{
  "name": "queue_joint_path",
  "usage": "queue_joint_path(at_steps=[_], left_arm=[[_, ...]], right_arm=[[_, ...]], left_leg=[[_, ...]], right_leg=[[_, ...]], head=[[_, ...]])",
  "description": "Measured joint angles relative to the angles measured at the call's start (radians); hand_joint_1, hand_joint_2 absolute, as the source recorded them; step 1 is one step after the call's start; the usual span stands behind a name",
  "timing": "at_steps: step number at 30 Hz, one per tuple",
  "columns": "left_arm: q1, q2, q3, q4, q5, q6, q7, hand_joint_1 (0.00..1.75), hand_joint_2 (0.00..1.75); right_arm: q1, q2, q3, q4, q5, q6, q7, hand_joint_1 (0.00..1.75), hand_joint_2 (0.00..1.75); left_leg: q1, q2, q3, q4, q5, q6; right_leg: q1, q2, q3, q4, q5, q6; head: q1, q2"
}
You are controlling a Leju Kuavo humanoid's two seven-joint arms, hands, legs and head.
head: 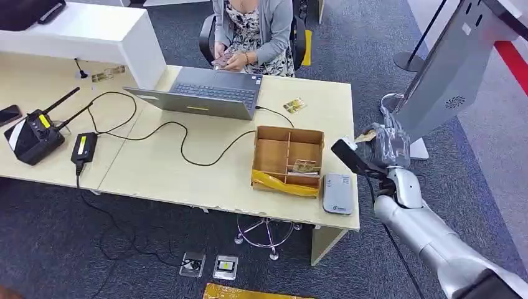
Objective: Pass the card to the sensor for recognition and then transmit it.
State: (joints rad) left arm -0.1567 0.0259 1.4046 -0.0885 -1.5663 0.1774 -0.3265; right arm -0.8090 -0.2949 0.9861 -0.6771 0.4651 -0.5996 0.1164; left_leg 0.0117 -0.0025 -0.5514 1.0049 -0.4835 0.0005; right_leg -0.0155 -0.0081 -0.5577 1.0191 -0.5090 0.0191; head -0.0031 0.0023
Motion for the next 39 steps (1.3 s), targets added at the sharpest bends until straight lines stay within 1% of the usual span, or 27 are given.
queue_joint_path(at_steps=[4, 8, 11, 13, 16, 20, 31, 39], left_arm=[[0.001, -0.003, -0.001, 0.0, -0.001, -0.01, 0.009, 0.0, 0.0], [0.0, -0.008, -0.002, 0.0, -0.001, -0.011, 0.011, 0.0, 0.0], [0.0, -0.011, -0.003, 0.0, -0.001, -0.019, 0.023, 0.0, 0.0], [-0.002, -0.013, -0.003, 0.0, -0.001, -0.026, 0.032, 0.0, 0.0], [-0.008, -0.016, -0.003, 0.0, 0.0, -0.031, 0.032, 0.0, 0.0], [-0.012, -0.019, -0.003, 0.0, 0.0, -0.033, 0.032, 0.0, 0.0], [-0.017, -0.028, -0.008, 0.0, 0.002, -0.051, 0.043, 0.0, 0.0], [-0.019, -0.03, -0.008, 0.0, 0.008, -0.055, 0.05, 0.0, 0.0]], right_arm=[[-0.05, 0.028, 0.004, 0.001, 0.041, 0.047, 0.025, 1.75, 1.75], [-0.082, 0.074, 0.004, 0.007, 0.041, 0.073, 0.024, 1.75, 1.75], [-0.098, 0.098, 0.004, 0.016, 0.042, 0.081, 0.014, 1.75, 1.75], [-0.104, 0.125, 0.004, 0.021, 0.056, 0.085, 0.0, 1.75, 1.75], [-0.108, 0.156, 0.004, 0.025, 0.065, 0.083, -0.016, 1.75, 1.75], [-0.11, 0.189, 0.004, 0.03, 0.069, 0.08, -0.019, 1.75, 1.75], [-0.11, 0.237, 0.003, 0.045, 0.099, 0.082, -0.027, 1.75, 1.75], [-0.11, 0.251, -0.002, 0.051, 0.119, 0.079, -0.027, 1.75, 1.75]], left_leg=[[0.0, -0.001, -0.001, 0.0, 0.0, 0.0], [0.0, 0.0, -0.001, 0.0, 0.0, 0.0], [0.0, -0.001, -0.001, 0.0, 0.001, 0.0], [0.0, -0.001, -0.001, 0.0, 0.001, 0.0], [0.0, -0.001, -0.001, 0.0, 0.001, 0.0], [0.0, -0.001, -0.001, 0.0, 0.001, 0.0], [0.0, 0.0, -0.001, 0.0, 0.001, 0.0], [0.0, 0.0, -0.001, 0.0, 0.001, 0.0]], right_leg=[[0.0, -0.001, 0.0, 0.0, 0.0, 0.0], [0.0, 0.0, -0.001, 0.0, 0.0, 0.0], [0.0, -0.002, -0.001, 0.0, 0.0, 0.0], [0.0, -0.001, -0.001, 0.0, 0.0, 0.0], [0.0, 0.0, -0.001, 0.0, 0.0, 0.0], [0.0, -0.001, -0.001, 0.0, 0.0, 0.0], [0.0, 0.0, -0.001, 0.0, 0.0, 0.0], [0.0, 0.0, -0.001, 0.0, 0.0, 0.0]], head=[[0.0, 0.0], [0.0, 0.0], [0.0, 0.0], [0.001, 0.0], [0.0, 0.0], [0.0, 0.0], [0.0, 0.0], [0.0, 0.0]])
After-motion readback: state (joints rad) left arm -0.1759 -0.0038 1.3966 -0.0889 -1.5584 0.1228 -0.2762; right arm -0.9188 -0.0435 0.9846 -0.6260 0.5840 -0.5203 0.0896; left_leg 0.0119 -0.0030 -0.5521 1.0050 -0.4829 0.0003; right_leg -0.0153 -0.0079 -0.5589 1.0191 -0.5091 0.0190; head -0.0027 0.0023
